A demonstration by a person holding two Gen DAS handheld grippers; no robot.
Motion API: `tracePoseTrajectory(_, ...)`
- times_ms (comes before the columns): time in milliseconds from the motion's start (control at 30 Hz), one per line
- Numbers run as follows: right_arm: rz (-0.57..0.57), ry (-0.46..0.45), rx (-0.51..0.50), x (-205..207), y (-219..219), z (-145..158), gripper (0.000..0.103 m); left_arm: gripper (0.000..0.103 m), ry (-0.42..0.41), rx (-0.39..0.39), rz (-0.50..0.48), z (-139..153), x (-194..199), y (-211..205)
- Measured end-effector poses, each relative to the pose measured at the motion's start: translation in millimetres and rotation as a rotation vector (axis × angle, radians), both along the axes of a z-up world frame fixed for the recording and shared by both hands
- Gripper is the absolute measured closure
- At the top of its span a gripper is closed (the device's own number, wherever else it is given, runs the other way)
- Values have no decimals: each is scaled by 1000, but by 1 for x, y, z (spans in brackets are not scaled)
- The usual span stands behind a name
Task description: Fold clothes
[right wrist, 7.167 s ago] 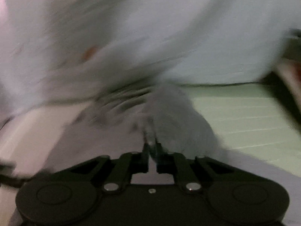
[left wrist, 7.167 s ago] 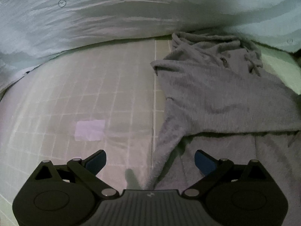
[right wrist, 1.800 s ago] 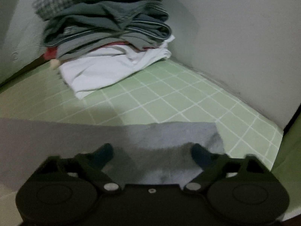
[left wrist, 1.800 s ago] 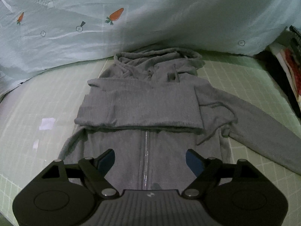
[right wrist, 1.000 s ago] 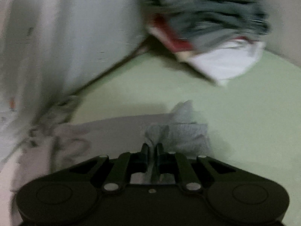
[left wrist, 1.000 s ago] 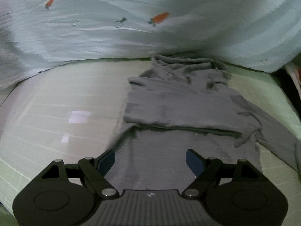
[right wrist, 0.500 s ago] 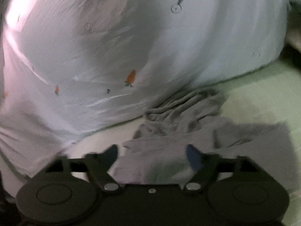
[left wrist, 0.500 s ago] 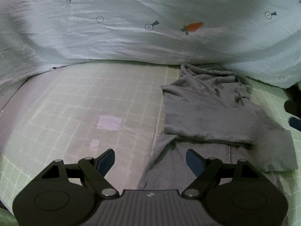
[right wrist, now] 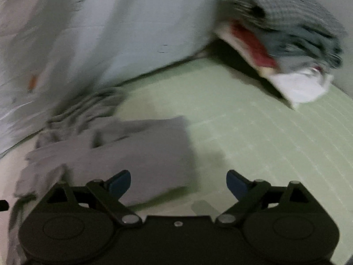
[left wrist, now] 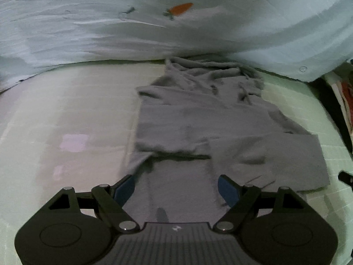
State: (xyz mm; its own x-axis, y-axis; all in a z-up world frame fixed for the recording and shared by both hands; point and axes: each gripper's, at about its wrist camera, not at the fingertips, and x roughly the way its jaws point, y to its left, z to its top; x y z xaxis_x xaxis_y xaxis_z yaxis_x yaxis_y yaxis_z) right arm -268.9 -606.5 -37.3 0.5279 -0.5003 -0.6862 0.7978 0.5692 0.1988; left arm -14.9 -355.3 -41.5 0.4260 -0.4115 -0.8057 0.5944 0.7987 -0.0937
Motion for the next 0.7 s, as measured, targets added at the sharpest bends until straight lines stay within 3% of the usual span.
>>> tracePoseTrajectory(100, -49, 22, -8, -3, -16, -5, 8, 26, 26, -5, -41, -9, 6, -25)
tracePoseTrajectory(167, -73, 32, -14, 1, -27, -7, 8, 38, 44, 4, -91, -17, 8, -42)
tracePoseTrajectory(267, -83, 46, -17, 11, -39, -9, 8, 47, 66, 27, -151, -29, 11, -65)
tracePoseTrajectory(500, -48, 108, 8, 39, -60, -17, 8, 50, 139, 63, -144, -50, 26, -85)
tracePoseTrajectory(567, -20, 136, 21, 44, -58, -24, 7, 81, 171, 36, -151, -55, 28, -84)
tracePoseTrajectory(700, -4, 174, 37, 51, -57, -33, 7, 93, 170, 3, -152, -55, 28, -78)
